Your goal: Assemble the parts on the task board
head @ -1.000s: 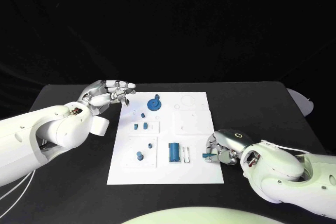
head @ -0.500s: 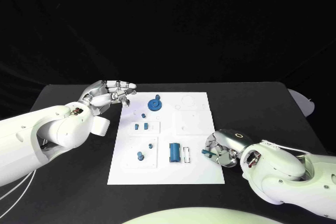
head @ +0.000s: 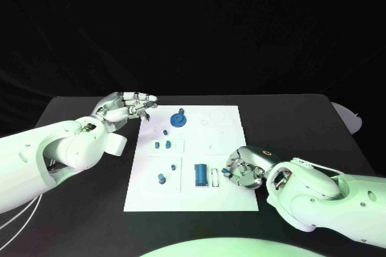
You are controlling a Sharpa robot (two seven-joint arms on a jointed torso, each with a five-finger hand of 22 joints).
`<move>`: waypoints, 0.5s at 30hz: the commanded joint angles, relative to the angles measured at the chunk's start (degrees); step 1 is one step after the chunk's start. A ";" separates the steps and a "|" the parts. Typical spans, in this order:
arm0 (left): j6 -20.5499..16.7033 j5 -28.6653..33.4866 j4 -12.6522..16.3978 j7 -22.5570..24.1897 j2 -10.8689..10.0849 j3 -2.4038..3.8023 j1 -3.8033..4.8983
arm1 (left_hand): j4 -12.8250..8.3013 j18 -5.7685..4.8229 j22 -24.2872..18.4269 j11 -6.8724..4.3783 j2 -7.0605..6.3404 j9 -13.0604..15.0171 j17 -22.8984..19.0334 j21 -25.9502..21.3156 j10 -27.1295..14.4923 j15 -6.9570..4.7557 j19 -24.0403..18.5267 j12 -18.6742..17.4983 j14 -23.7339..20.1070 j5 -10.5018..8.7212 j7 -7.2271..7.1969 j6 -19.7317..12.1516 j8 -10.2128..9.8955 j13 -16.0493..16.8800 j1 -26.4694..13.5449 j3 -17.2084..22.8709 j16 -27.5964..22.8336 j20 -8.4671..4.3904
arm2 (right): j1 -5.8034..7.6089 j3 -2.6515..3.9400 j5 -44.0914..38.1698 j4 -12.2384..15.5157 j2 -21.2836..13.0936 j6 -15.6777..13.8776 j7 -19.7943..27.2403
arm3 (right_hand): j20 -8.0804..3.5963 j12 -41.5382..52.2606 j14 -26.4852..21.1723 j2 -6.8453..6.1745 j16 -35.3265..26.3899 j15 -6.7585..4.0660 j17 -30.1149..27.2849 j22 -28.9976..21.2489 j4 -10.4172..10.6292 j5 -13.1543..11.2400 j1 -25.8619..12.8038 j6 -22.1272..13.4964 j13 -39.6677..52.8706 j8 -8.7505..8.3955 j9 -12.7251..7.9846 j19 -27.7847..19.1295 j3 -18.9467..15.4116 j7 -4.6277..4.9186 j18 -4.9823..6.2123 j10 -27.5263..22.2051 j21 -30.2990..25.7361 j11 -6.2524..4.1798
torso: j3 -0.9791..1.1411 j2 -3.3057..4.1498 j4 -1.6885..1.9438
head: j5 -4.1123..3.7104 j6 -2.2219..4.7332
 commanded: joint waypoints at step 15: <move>0.80 0.26 0.25 0.12 0.20 0.04 0.05 | -0.13 0.85 -0.06 0.00 0.26 0.05 -0.05 -0.33 -0.28 -0.21 0.18 0.19 0.26 0.35 0.12 0.15 -0.22 0.08 -0.33 0.30 -0.22 -0.27 | 0.02 0.01 11.74 -2.57 4.15 0.60 0.06 | -0.20 1.83 4.23 -0.53 0.24 0.06 6.36 15.05 -4.96 1.06 -8.60 0.89 4.44 3.62 4.67 6.10 5.45 -0.74 -0.81 0.74 0.25 -0.11 | 0.05 0.00 -0.05 | 0.21 -0.06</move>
